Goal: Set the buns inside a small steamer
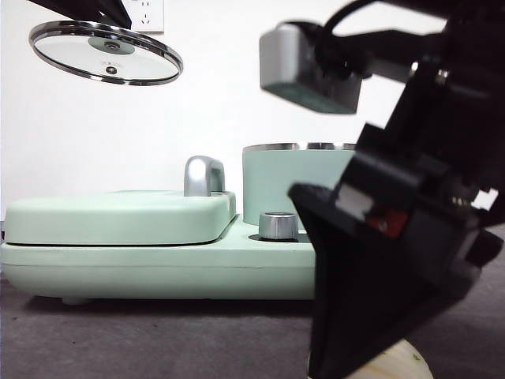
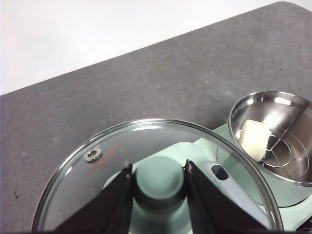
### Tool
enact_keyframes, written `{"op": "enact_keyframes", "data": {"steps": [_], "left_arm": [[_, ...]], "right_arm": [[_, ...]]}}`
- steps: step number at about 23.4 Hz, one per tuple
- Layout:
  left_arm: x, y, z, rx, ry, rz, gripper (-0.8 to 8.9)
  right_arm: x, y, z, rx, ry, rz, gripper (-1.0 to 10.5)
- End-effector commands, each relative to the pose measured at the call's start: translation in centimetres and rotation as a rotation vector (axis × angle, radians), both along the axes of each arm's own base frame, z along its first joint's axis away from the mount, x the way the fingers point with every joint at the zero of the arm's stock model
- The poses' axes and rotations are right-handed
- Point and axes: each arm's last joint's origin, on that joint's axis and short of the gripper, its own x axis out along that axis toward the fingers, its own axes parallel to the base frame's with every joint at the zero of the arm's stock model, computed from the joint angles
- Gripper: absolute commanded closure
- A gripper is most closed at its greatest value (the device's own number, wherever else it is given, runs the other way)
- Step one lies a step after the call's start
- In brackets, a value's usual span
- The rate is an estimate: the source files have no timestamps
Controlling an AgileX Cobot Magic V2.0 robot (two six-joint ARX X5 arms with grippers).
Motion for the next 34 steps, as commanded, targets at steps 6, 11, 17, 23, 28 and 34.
{"op": "enact_keyframes", "data": {"steps": [6, 11, 17, 23, 28, 34], "left_arm": [[0.1, -0.1, 0.9, -0.01, -0.051, -0.008, 7.99], [0.1, -0.1, 0.8, -0.01, -0.05, -0.007, 7.99], [0.0, -0.1, 0.8, -0.009, -0.047, -0.008, 7.99], [0.0, -0.1, 0.8, -0.009, -0.047, -0.007, 7.99], [0.0, -0.1, 0.8, -0.009, -0.047, -0.007, 7.99], [0.0, -0.1, 0.8, -0.009, -0.047, -0.007, 7.99]], "right_arm": [[-0.5, 0.1, 0.3, 0.062, 0.139, -0.063, 7.2], [-0.7, -0.9, 6.6, 0.137, 0.15, -0.139, 7.2], [0.6, -3.6, 16.1, 0.094, 0.13, -0.22, 7.2], [3.0, -4.5, 20.2, 0.128, 0.025, -0.233, 7.2], [6.9, -4.4, 22.0, 0.133, -0.056, -0.272, 7.2], [12.3, -3.4, 21.2, 0.129, -0.113, -0.309, 7.2]]}}
